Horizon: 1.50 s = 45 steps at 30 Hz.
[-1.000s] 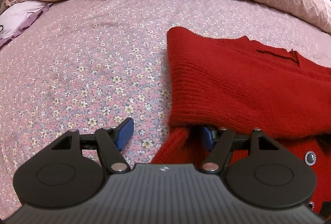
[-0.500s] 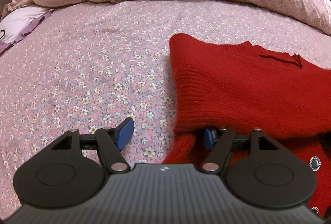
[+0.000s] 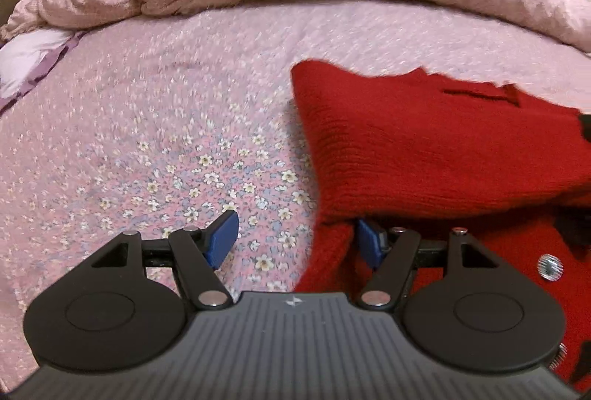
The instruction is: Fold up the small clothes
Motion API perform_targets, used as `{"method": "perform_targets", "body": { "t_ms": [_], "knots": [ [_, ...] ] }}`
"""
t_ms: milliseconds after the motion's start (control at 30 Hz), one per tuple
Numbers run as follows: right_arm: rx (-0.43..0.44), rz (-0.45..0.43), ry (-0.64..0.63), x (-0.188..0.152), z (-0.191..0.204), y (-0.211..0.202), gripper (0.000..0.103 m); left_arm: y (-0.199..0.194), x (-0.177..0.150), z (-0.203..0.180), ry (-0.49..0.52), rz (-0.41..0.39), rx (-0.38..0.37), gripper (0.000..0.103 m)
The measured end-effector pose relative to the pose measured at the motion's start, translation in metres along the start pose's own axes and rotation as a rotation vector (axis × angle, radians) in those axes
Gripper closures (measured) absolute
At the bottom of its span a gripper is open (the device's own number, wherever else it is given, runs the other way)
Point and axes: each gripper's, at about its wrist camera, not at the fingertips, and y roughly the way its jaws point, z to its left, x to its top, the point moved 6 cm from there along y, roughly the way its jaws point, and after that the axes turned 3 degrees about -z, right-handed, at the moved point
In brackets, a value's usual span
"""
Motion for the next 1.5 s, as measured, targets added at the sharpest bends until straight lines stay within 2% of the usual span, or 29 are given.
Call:
{"method": "perform_targets", "body": {
  "t_ms": [67,167,233,333,433,500,600,700,833,967,1133,1233,1333,1400,1433,1500],
  "knots": [
    [-0.024,-0.008,0.007,0.003,-0.002,-0.01,0.074,-0.017,0.003,0.0,0.01,-0.025,-0.018,0.031],
    [-0.117,-0.045,-0.007,0.011,-0.008,-0.03,0.071,-0.037,0.014,-0.004,0.021,-0.087,-0.048,0.031],
    [-0.092,-0.07,-0.012,0.014,-0.006,-0.046,0.071,-0.041,0.025,-0.011,0.026,-0.121,-0.073,0.031],
    [0.0,-0.07,-0.042,0.013,0.009,-0.063,0.071,-0.032,0.037,-0.026,0.042,-0.146,-0.085,0.031],
    [0.05,-0.022,-0.104,0.004,0.026,-0.066,0.072,-0.011,0.043,-0.044,0.064,-0.138,-0.117,0.032],
    [0.052,0.018,-0.124,-0.004,0.029,-0.059,0.073,0.005,0.044,-0.054,0.092,-0.125,-0.126,0.032],
    [0.015,0.087,-0.121,-0.02,0.022,-0.038,0.074,0.028,0.043,-0.064,0.161,-0.115,-0.076,0.032],
    [0.023,0.048,-0.13,-0.028,0.017,-0.029,0.074,0.046,0.04,-0.068,0.216,-0.094,-0.058,0.032],
    [0.011,0.008,-0.155,-0.033,0.019,-0.026,0.074,0.062,0.039,-0.062,0.16,-0.08,-0.089,0.031],
    [0.034,-0.005,-0.088,-0.032,0.011,-0.026,0.075,0.067,0.04,-0.061,0.152,-0.082,-0.102,0.031],
    [0.022,-0.02,-0.114,-0.033,0.015,-0.026,0.075,0.058,0.039,-0.061,0.156,-0.101,-0.102,0.031],
    [0.005,-0.033,-0.145,-0.033,0.02,-0.031,0.074,0.039,0.038,-0.061,0.187,-0.108,-0.091,0.031],
    [0.006,-0.032,-0.132,-0.031,0.022,-0.044,0.067,0.017,0.033,-0.056,0.198,-0.103,-0.07,0.029],
    [-0.003,-0.034,-0.128,-0.03,0.023,-0.058,0.05,0.004,0.027,-0.048,0.163,-0.086,-0.08,0.029],
    [-0.007,-0.032,-0.13,-0.03,0.023,-0.064,0.037,-0.004,0.023,-0.042,0.136,-0.08,-0.086,0.029],
    [0.003,-0.017,-0.125,-0.031,0.024,-0.078,0.036,-0.017,0.015,-0.03,0.08,-0.065,-0.094,0.028]
  ]
}}
